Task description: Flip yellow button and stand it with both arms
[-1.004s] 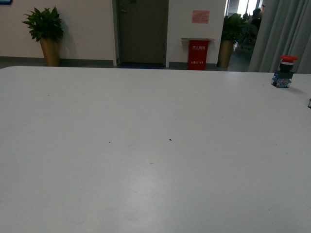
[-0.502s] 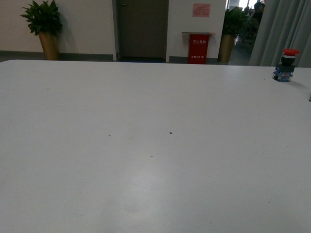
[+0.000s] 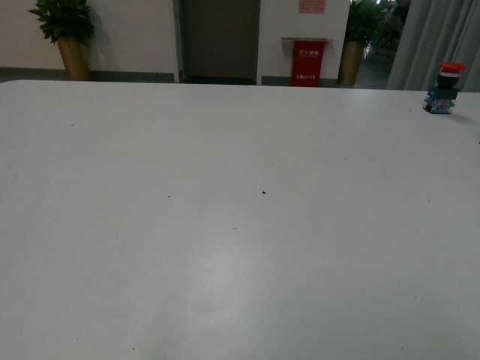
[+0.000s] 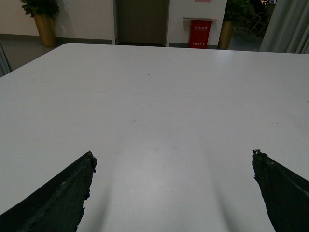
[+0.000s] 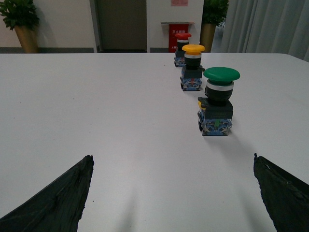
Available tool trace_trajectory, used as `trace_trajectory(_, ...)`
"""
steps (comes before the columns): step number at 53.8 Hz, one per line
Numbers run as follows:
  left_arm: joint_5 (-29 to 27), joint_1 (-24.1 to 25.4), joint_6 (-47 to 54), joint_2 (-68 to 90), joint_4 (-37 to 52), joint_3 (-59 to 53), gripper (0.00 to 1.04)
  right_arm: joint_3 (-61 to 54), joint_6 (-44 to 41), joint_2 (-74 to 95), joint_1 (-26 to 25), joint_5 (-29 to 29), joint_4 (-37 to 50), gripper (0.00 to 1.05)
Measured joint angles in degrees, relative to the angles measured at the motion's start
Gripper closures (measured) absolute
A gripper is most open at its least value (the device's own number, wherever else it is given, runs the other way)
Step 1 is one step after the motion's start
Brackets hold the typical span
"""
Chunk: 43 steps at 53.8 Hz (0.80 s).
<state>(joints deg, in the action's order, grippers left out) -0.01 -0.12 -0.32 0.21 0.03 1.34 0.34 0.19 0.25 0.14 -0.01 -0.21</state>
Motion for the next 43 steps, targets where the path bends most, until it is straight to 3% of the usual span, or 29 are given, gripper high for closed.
trace_trajectory(43,0.0,0.0,0.0,0.0,0.0,0.0,0.07,0.0,0.0,0.0,0.0,0.0,0.0,0.07)
